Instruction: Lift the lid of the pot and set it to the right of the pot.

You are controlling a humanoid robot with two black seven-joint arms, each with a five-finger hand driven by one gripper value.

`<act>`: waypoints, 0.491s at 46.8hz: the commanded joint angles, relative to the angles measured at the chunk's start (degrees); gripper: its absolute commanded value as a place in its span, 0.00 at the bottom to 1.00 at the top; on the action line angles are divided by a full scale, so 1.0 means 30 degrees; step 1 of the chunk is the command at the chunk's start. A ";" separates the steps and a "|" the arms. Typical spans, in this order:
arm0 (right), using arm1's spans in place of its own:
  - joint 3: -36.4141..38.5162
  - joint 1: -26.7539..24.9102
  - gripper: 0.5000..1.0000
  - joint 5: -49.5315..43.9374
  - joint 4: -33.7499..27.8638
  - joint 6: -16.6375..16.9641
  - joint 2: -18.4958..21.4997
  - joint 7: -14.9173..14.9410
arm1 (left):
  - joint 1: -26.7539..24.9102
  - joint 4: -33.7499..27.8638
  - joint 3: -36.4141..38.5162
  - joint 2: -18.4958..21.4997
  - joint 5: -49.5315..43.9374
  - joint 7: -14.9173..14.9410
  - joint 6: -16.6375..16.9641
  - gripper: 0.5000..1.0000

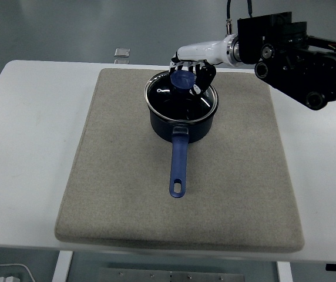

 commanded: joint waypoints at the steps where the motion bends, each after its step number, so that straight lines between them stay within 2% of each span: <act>1: -0.0003 0.0021 0.00 0.0000 0.0003 0.0022 -0.0018 0.0000 | -0.0003 0.0000 0.0000 0.0000 -0.0002 -0.0004 -0.0025 1.00; 23: -0.0062 0.0783 0.00 0.0293 -0.0026 0.0198 -0.0749 0.0000 | -0.0003 0.0000 0.0000 0.0000 -0.0002 -0.0004 0.0004 1.00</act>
